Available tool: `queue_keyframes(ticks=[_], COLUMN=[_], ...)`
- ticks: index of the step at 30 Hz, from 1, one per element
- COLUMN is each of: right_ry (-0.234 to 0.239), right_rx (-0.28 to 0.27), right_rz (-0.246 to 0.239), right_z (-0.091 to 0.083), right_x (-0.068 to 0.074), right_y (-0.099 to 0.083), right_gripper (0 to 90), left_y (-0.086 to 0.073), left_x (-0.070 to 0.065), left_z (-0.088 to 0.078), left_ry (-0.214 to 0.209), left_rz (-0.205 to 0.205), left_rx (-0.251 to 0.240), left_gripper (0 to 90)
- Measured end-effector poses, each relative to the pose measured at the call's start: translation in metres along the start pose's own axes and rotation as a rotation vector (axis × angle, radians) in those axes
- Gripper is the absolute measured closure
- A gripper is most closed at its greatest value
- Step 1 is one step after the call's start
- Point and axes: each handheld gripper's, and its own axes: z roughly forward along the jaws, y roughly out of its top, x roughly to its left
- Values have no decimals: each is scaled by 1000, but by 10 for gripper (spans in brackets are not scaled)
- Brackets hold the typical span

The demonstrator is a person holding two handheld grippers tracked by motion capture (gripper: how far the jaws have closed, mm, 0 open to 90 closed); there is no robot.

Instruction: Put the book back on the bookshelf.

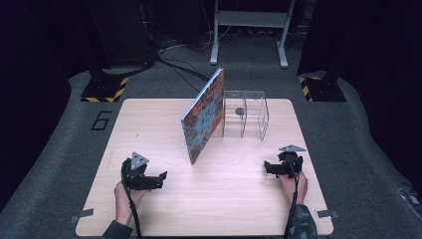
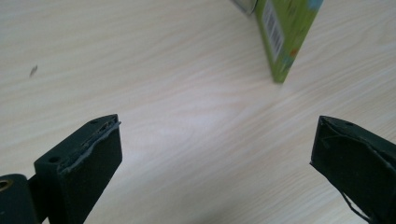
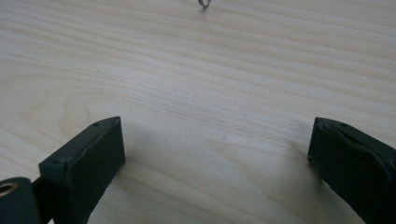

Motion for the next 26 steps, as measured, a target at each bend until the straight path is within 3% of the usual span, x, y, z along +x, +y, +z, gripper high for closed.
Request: queue_keyframes(ticks=[8,9,12,19,21,26], right_ry=[0,0,3,-5,-2,1], right_rx=[0,2,0,-3,-8,0], right_rz=[0,0,2,15,8,7], right_z=[0,0,0,1,1,1], right_x=[0,0,0,1,1,1], right_y=[0,0,0,1,1,1], right_gripper=[33,33,32,24,21,20], left_y=[-42,-45,-47,-46,-46,-46], left_x=[15,17,19,21,22,21], left_z=[22,24,24,26,25,26], left_ry=[54,70,80,57,51,52], left_rz=[-60,-47,-38,-36,-17,-31], left_rx=[64,68,75,79,93,81], left_gripper=[0,0,0,0,0,0])
